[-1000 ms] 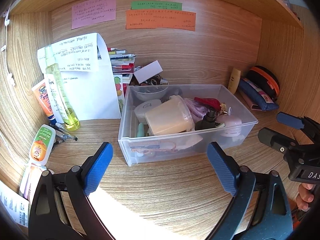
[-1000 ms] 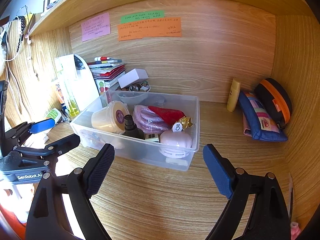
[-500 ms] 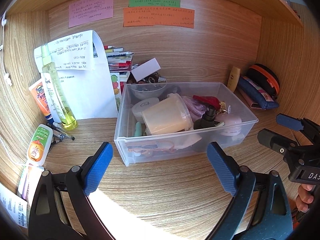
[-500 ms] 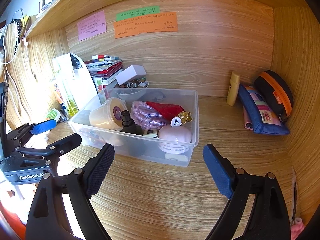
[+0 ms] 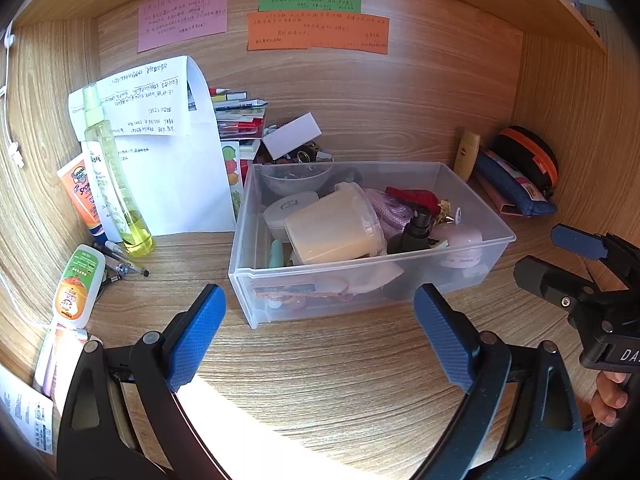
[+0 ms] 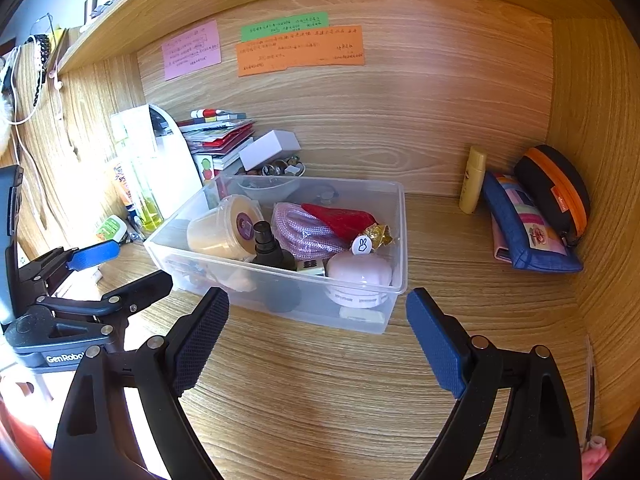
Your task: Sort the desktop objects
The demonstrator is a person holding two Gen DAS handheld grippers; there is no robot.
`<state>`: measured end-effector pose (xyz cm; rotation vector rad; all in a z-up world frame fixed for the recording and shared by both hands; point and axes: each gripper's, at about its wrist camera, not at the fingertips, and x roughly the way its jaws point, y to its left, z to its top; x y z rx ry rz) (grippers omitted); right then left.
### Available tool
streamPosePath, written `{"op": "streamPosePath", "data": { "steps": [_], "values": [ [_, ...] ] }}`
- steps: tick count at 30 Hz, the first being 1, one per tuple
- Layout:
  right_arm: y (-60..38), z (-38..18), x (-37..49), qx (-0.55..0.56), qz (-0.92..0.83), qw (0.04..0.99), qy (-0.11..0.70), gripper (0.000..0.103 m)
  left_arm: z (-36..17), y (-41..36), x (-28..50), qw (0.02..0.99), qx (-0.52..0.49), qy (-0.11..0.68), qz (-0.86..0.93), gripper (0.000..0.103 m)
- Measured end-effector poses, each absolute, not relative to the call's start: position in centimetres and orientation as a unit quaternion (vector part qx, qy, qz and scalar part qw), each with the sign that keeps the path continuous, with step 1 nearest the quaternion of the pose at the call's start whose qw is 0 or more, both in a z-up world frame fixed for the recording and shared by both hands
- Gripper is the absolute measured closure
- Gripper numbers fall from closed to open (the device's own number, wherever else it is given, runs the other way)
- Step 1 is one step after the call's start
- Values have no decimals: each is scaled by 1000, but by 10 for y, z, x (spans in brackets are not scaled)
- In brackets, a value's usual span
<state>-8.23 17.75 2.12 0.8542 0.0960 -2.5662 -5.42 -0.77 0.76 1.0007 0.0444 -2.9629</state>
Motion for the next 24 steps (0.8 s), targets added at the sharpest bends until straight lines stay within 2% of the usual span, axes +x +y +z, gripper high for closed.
{"op": "streamPosePath", "data": {
  "steps": [24],
  "values": [
    [179,27,-79,300,-926,227,32,14,15,-5,-54,-13,320,23,-947,6]
  ]
}}
